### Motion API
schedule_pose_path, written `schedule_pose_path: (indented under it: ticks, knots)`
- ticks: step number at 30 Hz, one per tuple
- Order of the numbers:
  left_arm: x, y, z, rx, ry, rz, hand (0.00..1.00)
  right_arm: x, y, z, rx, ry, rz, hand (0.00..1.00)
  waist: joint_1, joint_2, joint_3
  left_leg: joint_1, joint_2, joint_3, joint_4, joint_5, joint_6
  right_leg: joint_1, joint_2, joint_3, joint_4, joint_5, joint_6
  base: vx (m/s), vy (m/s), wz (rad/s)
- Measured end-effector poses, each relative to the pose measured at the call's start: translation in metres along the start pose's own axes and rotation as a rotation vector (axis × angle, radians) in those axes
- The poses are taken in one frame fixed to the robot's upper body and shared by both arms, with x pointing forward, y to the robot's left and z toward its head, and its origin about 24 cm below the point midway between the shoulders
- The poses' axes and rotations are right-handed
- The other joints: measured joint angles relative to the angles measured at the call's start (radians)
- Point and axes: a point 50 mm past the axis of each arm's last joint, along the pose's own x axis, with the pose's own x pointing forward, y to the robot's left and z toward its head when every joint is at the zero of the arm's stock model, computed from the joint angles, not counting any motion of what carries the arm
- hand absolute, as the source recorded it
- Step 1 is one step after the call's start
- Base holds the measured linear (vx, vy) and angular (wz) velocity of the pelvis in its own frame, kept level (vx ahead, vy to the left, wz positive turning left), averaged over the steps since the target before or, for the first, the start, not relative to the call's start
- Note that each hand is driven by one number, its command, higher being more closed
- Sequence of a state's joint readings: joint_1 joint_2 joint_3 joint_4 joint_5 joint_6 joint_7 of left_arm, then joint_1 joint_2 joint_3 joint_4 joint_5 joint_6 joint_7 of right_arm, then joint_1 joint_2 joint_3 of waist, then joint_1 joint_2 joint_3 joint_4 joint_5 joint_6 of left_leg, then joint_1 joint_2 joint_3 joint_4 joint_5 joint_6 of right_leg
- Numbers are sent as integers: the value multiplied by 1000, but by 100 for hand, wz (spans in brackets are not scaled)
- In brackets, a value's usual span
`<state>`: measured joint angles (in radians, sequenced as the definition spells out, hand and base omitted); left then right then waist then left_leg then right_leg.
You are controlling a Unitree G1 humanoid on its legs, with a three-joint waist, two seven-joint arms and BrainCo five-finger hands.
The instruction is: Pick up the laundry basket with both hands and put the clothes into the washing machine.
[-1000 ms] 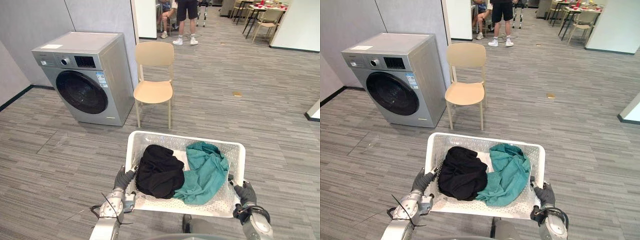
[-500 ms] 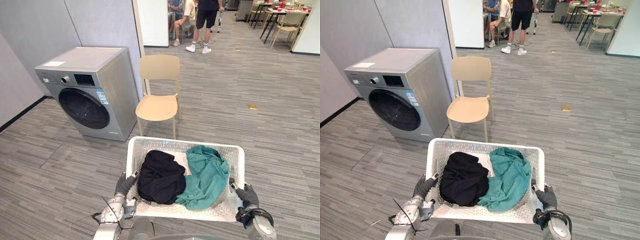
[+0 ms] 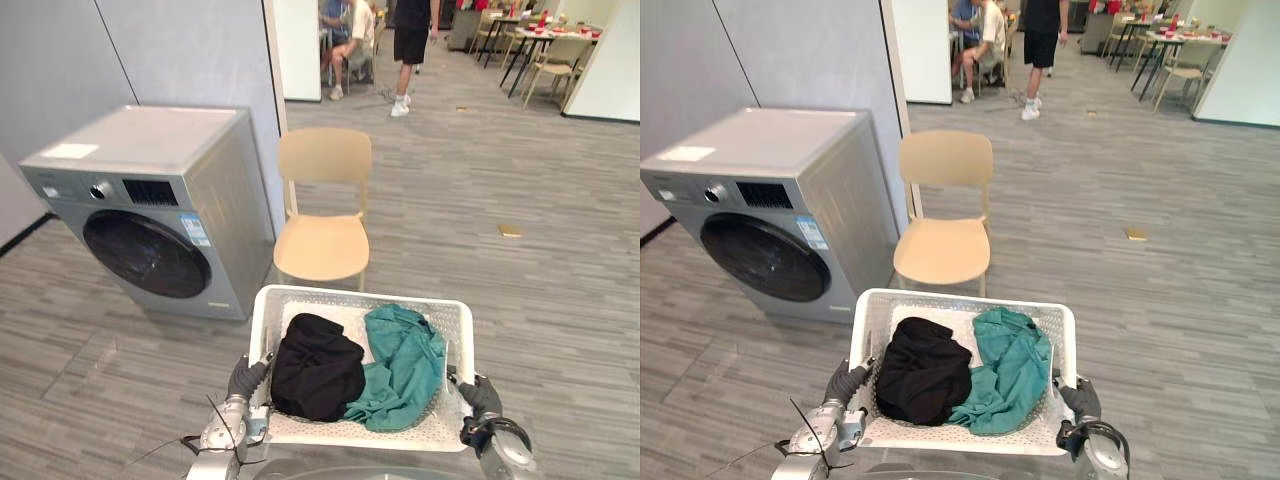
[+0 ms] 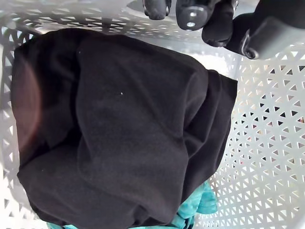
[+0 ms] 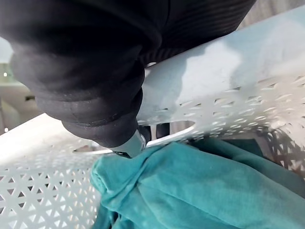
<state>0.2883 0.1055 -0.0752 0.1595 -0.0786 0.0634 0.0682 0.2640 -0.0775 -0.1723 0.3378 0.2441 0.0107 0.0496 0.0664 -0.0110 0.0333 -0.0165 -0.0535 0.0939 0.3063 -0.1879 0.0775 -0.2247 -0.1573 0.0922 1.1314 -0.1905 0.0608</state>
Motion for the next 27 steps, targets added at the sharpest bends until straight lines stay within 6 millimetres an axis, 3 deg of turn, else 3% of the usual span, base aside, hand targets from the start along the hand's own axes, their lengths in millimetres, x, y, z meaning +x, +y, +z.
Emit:
schedule_pose_path:
  ticks: [3, 4, 5, 6, 8, 10, 13, 14, 16, 17, 18, 19, 20, 21, 22, 23, 24, 25, 26, 27]
  knots:
    - [0, 2, 14, 8, -57, -3, 100, -3, 7, 8, 24, -47, 10, 100, -3, 13, 13, 63, 13, -7, -26, -45, 5, -90, 34, -125, -250, -47, 6, 191, 52, 3]
    - [-1, 3, 18, -1, -77, -3, 100, -3, 9, 13, 25, -70, 16, 100, -5, 13, 15, 81, 22, -8, -29, -61, 6, -90, 52, -176, -425, -42, 2, 267, -21, 1]
    - [0, 3, 21, -10, -89, -1, 100, -3, 10, 19, 23, -93, 22, 100, -4, -1, 13, 96, 24, -10, -30, -81, -6, -84, 81, -190, -604, -20, 0, 379, -52, 10]
    - [0, 3, 22, -17, -92, -1, 100, -4, 11, 21, 17, -102, 27, 100, -9, -16, 1, 103, 25, -27, -28, -102, -21, -66, 112, -156, -719, 76, -31, 357, -72, 28]
    - [0, 0, 22, -20, -92, -11, 100, -4, 6, 22, 8, -104, 13, 100, -40, -12, -5, 115, 42, -77, -27, -126, -42, -33, 149, -138, -742, 142, -72, 502, -126, 62]
    - [1, -5, 20, -45, -83, -12, 100, -4, 2, 25, 1, -111, 4, 100, -50, 3, -14, 138, 75, -101, 8, -126, -79, -7, 159, -194, -716, 101, -105, 521, -122, 50]
    - [4, -9, 22, -53, -83, -24, 100, -5, -3, 26, -1, -115, -3, 100, -51, 39, -2, 45, 101, -136, 291, -90, -132, 95, 174, -234, -768, 61, -114, 355, -127, 43]
    - [5, -12, 24, -62, -89, -28, 100, -7, -5, 31, -3, -134, -8, 100, -49, 82, 19, -57, 135, -147, 572, 10, -140, 177, 203, -259, -810, 43, -127, 313, -101, 36]
    - [3, -10, 21, -65, -81, -20, 100, -9, -4, 28, 0, -128, -5, 100, -19, 96, 20, -148, 167, -133, 790, 128, -139, 249, 225, -253, -844, 11, -154, 283, -47, 3]
    - [3, -9, 21, -64, -81, -19, 100, -9, -3, 28, 2, -128, -4, 100, -19, 97, 20, -174, 179, -125, 840, 125, -136, 267, 226, -253, -847, -3, -157, 278, -24, 3]
    - [3, -8, 21, -64, -82, -16, 100, -8, -1, 29, -1, -129, 2, 100, -16, 93, 20, -225, 202, -105, 886, 104, -112, 293, 223, -248, -857, -21, -154, 271, -22, -1]
    - [3, -7, 21, -65, -81, -17, 100, -8, -1, 29, -1, -129, 2, 100, 3, 81, 19, -254, 226, -73, 837, 76, -79, 305, 209, -231, -865, -27, -149, 322, 4, -17]
    - [3, -7, 21, -65, -80, -18, 100, -8, -2, 29, -1, -128, 1, 100, 11, 71, 19, -259, 233, -61, 776, 54, -81, 309, 198, -220, -874, -26, -146, 323, 48, -46]
    - [3, -7, 19, -66, -75, -16, 100, -7, -1, 29, -3, -128, 3, 100, 22, 43, 16, -263, 229, -66, 555, 21, -91, 312, 167, -194, -887, -22, -131, 284, 76, -48]
    - [3, -7, 17, -67, -74, -16, 100, -5, 0, 30, -5, -126, 6, 100, 27, 33, 17, -250, 227, -73, 425, 21, -93, 311, 154, -180, -893, -20, -125, 306, 116, -52]
    - [3, -8, 14, -75, -64, -15, 100, -3, -1, 32, -23, -125, 9, 100, 29, 28, 18, -231, 226, -109, 196, 31, -108, 312, 140, -162, -907, -17, -117, 305, 173, -50]
    - [3, -9, 9, -78, -50, -17, 100, 2, -4, 32, -41, -111, 3, 100, 23, 31, 15, -206, 222, -175, 20, 59, -149, 312, 136, -141, -913, -16, -102, 295, 199, -50]
    - [3, -10, 6, -78, -37, -18, 100, 5, -5, 31, -46, -100, 3, 100, 21, 35, 13, -196, 225, -200, -31, 83, -176, 314, 135, -130, -914, -23, -80, 287, 257, -54]
    - [4, -14, -1, -84, -4, -23, 100, 8, -9, 28, -61, -74, -5, 100, 19, 52, 7, -184, 229, -227, -70, 157, -222, 335, 138, -109, -926, -43, -45, 244, 248, -42]
    - [3, -17, -6, -89, 17, -26, 100, 8, -12, 26, -75, -60, -12, 100, 16, 67, -2, -177, 229, -226, -80, 210, -213, 344, 141, -101, -929, -51, -32, 404, 493, -38]
